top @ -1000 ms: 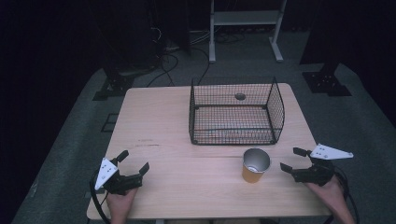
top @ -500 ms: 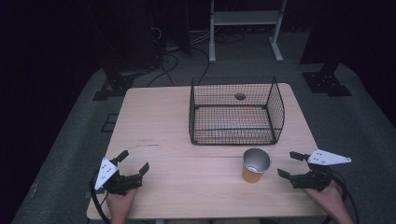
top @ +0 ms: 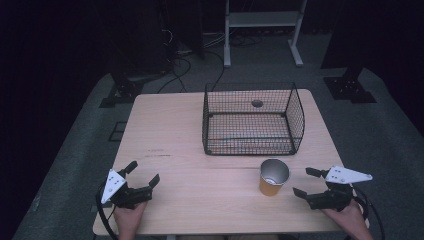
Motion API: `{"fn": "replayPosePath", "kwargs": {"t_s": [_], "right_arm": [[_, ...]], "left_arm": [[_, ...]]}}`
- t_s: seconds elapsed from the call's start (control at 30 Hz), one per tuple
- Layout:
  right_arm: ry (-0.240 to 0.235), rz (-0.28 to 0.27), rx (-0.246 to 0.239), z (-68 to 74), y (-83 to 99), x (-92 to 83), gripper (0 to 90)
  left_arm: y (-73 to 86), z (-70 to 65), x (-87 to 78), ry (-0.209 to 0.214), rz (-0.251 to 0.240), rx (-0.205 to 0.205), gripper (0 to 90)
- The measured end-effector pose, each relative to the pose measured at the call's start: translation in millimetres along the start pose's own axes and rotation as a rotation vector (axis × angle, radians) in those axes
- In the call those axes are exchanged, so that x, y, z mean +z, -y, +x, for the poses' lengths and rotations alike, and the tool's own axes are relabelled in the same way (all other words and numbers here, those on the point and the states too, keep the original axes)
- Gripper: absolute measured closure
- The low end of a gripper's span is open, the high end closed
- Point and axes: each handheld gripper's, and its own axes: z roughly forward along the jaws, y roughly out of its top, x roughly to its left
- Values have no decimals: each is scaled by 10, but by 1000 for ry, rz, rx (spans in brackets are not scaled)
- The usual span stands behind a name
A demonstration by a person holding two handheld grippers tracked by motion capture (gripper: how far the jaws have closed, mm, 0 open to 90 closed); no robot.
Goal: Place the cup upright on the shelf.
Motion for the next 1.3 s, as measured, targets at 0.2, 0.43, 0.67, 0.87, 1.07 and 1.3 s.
{"fn": "replayPosePath", "kwargs": {"t_s": [0.2,0.43,0.67,0.87,1.07,1.3], "right_arm": [[-31,9,-15,107,-8,60,114],[-62,9,-8,166,-20,149,110],[-71,8,-16,211,-53,219,105],[-69,12,-24,244,-94,279,99],[-67,8,-18,256,-131,323,93],[-62,5,-25,268,-207,396,82]], "left_arm": [[-1,0,1,1,-1,1,24],[-1,-1,1,1,0,2,24],[-1,-2,1,2,0,2,24],[-1,-1,0,2,-1,3,24],[-1,-2,1,3,-1,4,24],[-2,0,0,2,-2,3,24]]}}
